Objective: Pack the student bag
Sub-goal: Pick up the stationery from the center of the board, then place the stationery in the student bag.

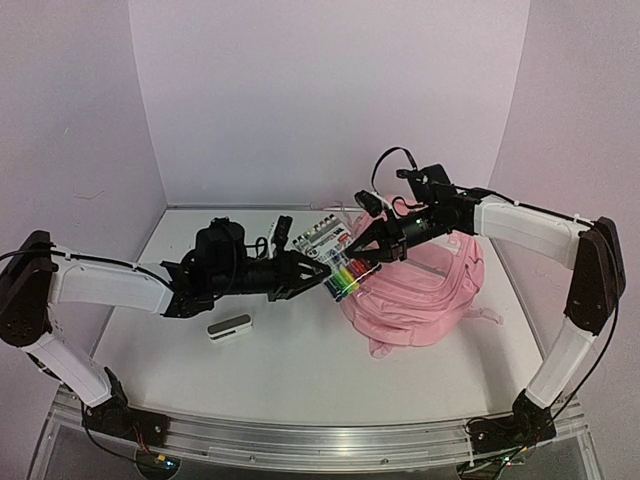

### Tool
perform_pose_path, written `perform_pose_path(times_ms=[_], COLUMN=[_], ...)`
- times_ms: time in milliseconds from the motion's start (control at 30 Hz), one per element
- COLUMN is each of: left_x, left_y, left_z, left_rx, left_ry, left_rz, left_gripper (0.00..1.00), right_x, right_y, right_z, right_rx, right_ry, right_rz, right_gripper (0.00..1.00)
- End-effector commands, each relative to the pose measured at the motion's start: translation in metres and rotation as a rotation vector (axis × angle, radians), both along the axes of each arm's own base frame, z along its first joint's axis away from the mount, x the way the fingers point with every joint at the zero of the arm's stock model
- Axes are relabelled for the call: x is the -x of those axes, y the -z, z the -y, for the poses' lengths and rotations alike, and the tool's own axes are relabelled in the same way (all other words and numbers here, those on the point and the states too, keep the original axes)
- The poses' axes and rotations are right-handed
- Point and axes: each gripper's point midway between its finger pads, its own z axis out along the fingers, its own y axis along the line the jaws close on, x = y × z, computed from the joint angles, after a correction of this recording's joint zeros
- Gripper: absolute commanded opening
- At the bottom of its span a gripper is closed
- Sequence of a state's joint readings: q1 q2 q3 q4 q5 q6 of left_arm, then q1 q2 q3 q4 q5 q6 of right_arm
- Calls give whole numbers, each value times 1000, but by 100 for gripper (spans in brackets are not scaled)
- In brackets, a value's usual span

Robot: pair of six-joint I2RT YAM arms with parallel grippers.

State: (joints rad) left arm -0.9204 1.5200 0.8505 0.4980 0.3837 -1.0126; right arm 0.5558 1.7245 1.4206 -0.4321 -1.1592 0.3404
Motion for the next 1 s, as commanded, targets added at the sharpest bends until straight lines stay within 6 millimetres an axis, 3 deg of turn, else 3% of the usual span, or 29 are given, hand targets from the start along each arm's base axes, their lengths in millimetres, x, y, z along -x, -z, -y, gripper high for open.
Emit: perform_pose_path(times_ms=[0, 67, 167, 267, 333, 533, 667, 733, 800, 967], left_x=[-10, -10, -14, -20, -23, -27, -30, -31, -32, -33], left_y=[-34, -33, -29, -20, -10, 6, 10, 11, 12, 14], left_z=[1, 0, -3, -9, -14, -20, -23, -24, -24, -24], left_rx=[68, 71, 66, 49, 41, 14, 5, 1, -1, 4], left_ry=[-14, -18, -43, -95, -127, -178, -205, -214, -218, -224], left_rz=[72, 71, 53, 2, -37, -109, -130, -133, -136, -145], left_gripper=[26, 18, 4, 0, 0, 0, 0, 0, 0, 0], right_x=[16, 15, -1, -34, -61, -86, -85, -81, -75, -64], right_y=[-13, -10, -5, 2, 13, 39, 63, 73, 82, 103], right_z=[-3, -4, 0, 21, 49, 101, 116, 123, 125, 124], right_rx=[-68, -61, -15, 86, 252, 605, 758, 814, 847, 937], right_ry=[-70, -66, 3, 129, 212, 177, 79, 27, -22, -110], right_rz=[-26, -34, 19, 136, 288, 653, 756, 796, 824, 884], right_gripper=[0, 5, 35, 52, 55, 56, 58, 64, 70, 71])
